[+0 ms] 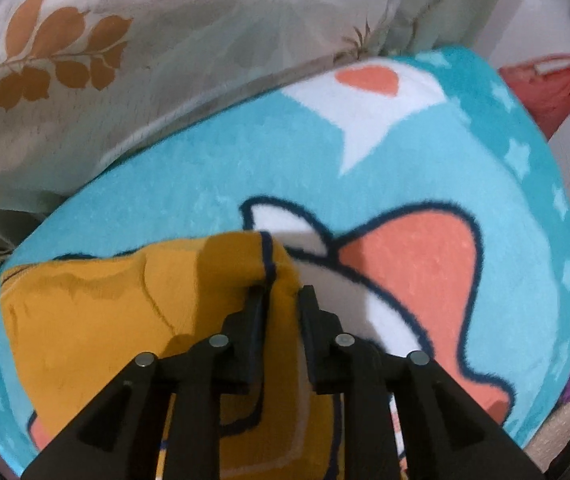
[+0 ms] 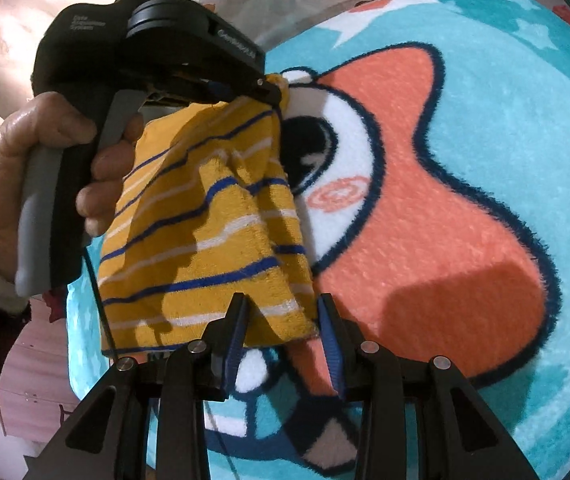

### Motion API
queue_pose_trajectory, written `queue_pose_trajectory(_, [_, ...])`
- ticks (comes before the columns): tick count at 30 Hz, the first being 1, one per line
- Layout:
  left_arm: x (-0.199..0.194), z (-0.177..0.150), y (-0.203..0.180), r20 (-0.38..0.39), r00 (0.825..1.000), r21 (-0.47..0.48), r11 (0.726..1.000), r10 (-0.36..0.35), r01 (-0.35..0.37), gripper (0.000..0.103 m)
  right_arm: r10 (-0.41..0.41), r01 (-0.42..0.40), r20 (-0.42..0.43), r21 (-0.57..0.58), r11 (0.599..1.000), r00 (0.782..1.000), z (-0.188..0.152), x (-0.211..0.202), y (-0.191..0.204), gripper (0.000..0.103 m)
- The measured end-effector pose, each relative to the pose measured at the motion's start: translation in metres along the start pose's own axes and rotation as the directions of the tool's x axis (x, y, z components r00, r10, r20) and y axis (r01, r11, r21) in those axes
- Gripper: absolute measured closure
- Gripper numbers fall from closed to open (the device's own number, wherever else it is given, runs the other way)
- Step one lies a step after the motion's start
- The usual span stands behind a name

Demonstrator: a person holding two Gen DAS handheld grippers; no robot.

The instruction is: Fold small clothes

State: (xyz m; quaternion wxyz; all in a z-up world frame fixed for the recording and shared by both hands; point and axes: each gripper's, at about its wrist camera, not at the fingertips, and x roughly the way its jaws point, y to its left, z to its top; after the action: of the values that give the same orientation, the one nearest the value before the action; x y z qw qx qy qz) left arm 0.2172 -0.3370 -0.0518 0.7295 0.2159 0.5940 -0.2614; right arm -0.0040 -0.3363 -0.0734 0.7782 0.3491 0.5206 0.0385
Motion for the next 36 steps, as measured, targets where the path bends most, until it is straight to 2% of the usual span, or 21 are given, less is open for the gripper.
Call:
queue_pose_trajectory(3, [-0.016, 0.000, 0.013, 0.041, 0.997, -0.066, 0.995, -0.071, 0.074, 0.079, -0.020, 0.020, 0.016, -0.005, 1.000, 1.000, 0.005, -0.012, 0.001, 0.064])
queue_pose_trajectory(4, [-0.026, -0.004, 0.017, 0.065, 0.994, -0.077, 0.993, -0.085, 0.090, 0.073, -0.028, 0.028, 0.026, -0.011, 1.000, 0.999, 0.011, -0.019, 0.002, 0.064])
queue_pose_trajectory(8, [-0.078, -0.028, 0.038, 0.178, 0.982, -0.113, 0.989, -0.071, 0.092, 0.049, -0.045, 0.049, 0.079, -0.044, 0.998, 0.996, 0.031, -0.035, 0.013, 0.064])
queue_pose_trajectory(10, [-0.091, -0.041, 0.054, 0.207, 0.977, -0.141, 0.986, -0.056, 0.086, 0.043, -0.025, 0.032, 0.093, -0.070, 0.997, 0.995, 0.043, -0.037, 0.023, 0.064])
queue_pose_trajectory(13, [-0.099, -0.064, 0.078, 0.221, 0.975, -0.204, 0.977, -0.015, 0.061, 0.041, 0.024, -0.015, 0.091, -0.099, 0.995, 0.996, 0.059, -0.027, 0.040, 0.064])
queue_pose_trajectory(15, [-0.093, -0.083, 0.095, 0.199, 0.980, -0.243, 0.969, 0.013, 0.037, 0.040, 0.038, -0.030, 0.077, -0.107, 0.994, 0.996, 0.065, -0.014, 0.046, 0.064])
queue_pose_trajectory(17, [-0.069, -0.099, 0.111, 0.125, 0.992, -0.278, 0.961, 0.033, 0.003, 0.039, 0.007, -0.003, 0.037, -0.096, 0.995, 0.999, 0.070, 0.006, 0.043, 0.064])
queue_pose_trajectory(18, [-0.061, -0.105, 0.118, 0.094, 0.995, -0.292, 0.956, 0.039, -0.010, 0.039, -0.041, 0.042, 0.008, -0.087, 0.995, 0.999, 0.070, 0.017, 0.039, 0.064])
queue_pose_trajectory(19, [-0.054, -0.111, 0.125, 0.078, 0.996, -0.308, 0.951, 0.034, -0.008, 0.034, -0.084, 0.083, -0.012, -0.082, 0.993, 0.996, 0.070, 0.025, 0.035, 0.062])
queue_pose_trajectory(20, [-0.052, -0.116, 0.131, 0.078, 0.997, -0.329, 0.944, 0.020, 0.007, 0.031, -0.079, 0.077, -0.023, -0.070, 0.995, 0.997, 0.070, 0.028, 0.032, 0.060])
queue_pose_trajectory(21, [-0.055, -0.121, 0.138, 0.090, 0.996, -0.354, 0.934, -0.015, 0.046, 0.031, -0.065, 0.064, -0.026, -0.052, 0.997, 0.998, 0.069, 0.026, 0.028, 0.057])
queue_pose_trajectory(23, [-0.063, -0.125, 0.144, 0.104, 0.994, -0.368, 0.927, -0.032, 0.068, 0.031, -0.065, 0.064, -0.022, -0.057, 0.996, 0.998, 0.070, 0.020, 0.029, 0.057])
queue_pose_trajectory(27, [-0.080, -0.130, 0.148, 0.157, 0.987, -0.369, 0.925, -0.027, 0.084, 0.031, -0.094, 0.102, 0.071, -0.115, 0.988, 0.993, 0.083, -0.006, 0.046, 0.057])
queue_pose_trajectory(29, [-0.078, -0.127, 0.148, 0.166, 0.986, -0.369, 0.925, -0.032, 0.092, 0.031, -0.090, 0.104, 0.103, -0.145, 0.984, 0.991, 0.094, -0.010, 0.057, 0.062])
queue_pose_trajectory(31, [-0.065, -0.122, 0.147, 0.156, 0.988, -0.370, 0.926, -0.010, 0.068, 0.031, -0.068, 0.081, 0.087, -0.160, 0.984, 0.994, 0.107, -0.004, 0.068, 0.076])
queue_pose_trajectory(33, [-0.043, -0.119, 0.148, 0.118, 0.993, -0.379, 0.924, -0.003, 0.048, 0.031, -0.045, 0.049, 0.029, -0.148, 0.988, 0.999, 0.120, 0.019, 0.071, 0.077])
queue_pose_trajectory(35, [-0.035, -0.121, 0.154, 0.109, 0.993, -0.420, 0.903, -0.046, 0.088, 0.029, -0.085, 0.078, -0.043, -0.143, 0.987, 0.995, 0.126, 0.050, 0.071, 0.077])
queue_pose_trajectory(36, [-0.037, -0.120, 0.157, 0.108, 0.992, -0.435, 0.894, -0.063, 0.104, 0.029, -0.103, 0.095, -0.050, -0.139, 0.986, 0.993, 0.129, 0.060, 0.067, 0.077])
